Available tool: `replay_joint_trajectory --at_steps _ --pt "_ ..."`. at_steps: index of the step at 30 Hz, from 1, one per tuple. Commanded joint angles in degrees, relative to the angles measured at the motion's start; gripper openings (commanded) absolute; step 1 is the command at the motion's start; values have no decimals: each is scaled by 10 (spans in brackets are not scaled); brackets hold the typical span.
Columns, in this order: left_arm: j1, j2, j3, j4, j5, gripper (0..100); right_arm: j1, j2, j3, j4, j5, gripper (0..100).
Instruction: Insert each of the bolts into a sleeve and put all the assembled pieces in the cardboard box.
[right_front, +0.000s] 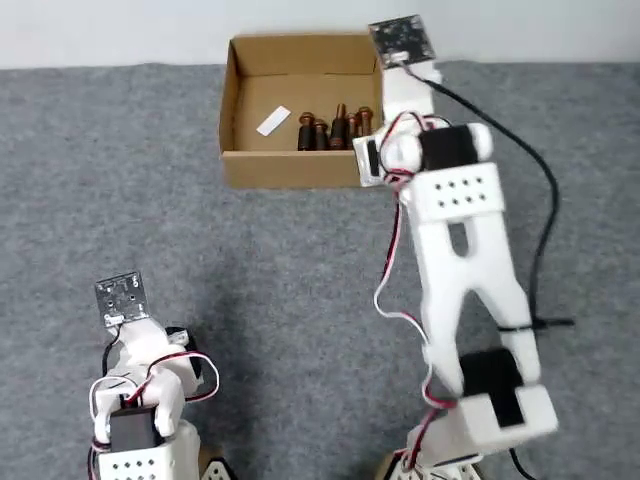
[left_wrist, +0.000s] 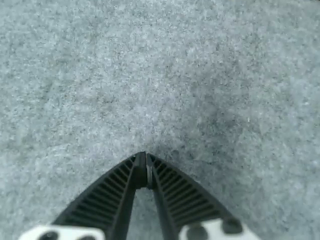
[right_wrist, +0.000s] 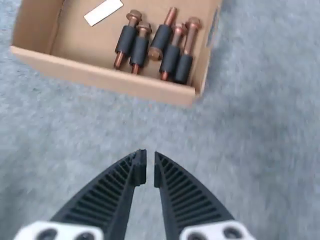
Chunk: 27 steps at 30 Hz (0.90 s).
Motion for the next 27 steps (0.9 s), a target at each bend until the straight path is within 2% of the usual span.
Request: replay_joint_trajectory --at_steps 1,7,12,15,19,24,27 --pt "-1 -5 -4 4 7 5 -4 -80 -29 93 -40 8" --pt "-1 -5 -4 4 7 5 -2 -161 -21 226 -105 8" --pt "-1 -5 -4 4 7 5 -8 -330 118 216 -105 8" --pt "-1 -5 -4 4 7 5 -8 -458 244 192 -105 8" --pt "-1 -5 -4 4 7 5 50 -624 448 119 -98 8" --pt "-1 -5 -4 4 7 5 133 -801 687 1 -37 8" --pt "-1 -5 -4 4 7 5 159 -893 808 -45 -11 8"
